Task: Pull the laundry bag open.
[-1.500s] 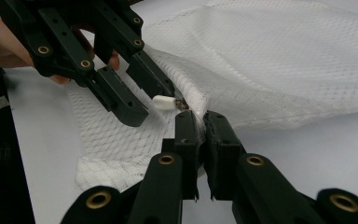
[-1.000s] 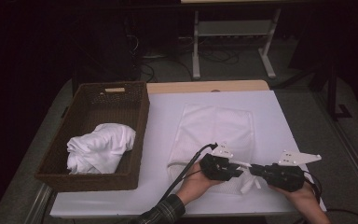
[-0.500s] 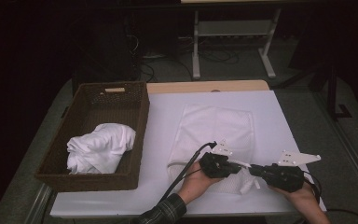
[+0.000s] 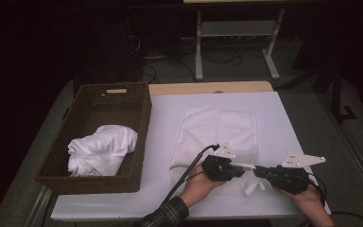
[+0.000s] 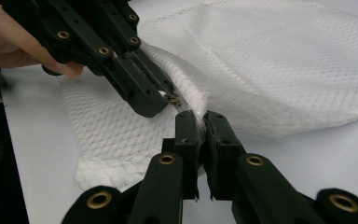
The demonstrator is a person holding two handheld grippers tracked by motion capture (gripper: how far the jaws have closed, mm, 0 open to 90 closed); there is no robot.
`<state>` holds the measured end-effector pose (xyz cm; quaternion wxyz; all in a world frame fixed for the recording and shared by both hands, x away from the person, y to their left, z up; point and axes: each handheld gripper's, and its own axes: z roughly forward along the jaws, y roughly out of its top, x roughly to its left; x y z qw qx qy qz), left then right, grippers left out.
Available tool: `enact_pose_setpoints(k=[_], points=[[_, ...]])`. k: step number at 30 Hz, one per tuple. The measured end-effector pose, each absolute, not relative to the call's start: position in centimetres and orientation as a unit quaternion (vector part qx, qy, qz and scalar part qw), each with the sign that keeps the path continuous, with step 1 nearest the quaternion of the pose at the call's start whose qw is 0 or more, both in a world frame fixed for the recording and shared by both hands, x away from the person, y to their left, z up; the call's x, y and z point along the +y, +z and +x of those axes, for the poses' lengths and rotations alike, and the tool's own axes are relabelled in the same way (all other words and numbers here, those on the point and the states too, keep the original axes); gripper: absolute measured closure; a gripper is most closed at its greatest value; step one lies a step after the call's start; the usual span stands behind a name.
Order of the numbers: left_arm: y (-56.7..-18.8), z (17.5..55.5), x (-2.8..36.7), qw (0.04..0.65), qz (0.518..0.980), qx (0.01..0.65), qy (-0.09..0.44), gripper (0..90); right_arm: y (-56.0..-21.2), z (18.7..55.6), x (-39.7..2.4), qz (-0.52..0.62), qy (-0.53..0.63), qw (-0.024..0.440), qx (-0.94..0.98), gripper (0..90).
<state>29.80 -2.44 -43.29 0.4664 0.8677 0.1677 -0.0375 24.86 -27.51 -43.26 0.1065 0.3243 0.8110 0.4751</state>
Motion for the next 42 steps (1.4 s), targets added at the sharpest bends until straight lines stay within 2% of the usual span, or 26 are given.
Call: enact_pose_setpoints(k=[42], points=[[-43.2, 29.5, -0.6, 0.452, 0.873, 0.178, -0.034, 86.3, -43.7, 25.1, -27.3, 0.328, 0.452, 0.118, 0.821, 83.8]])
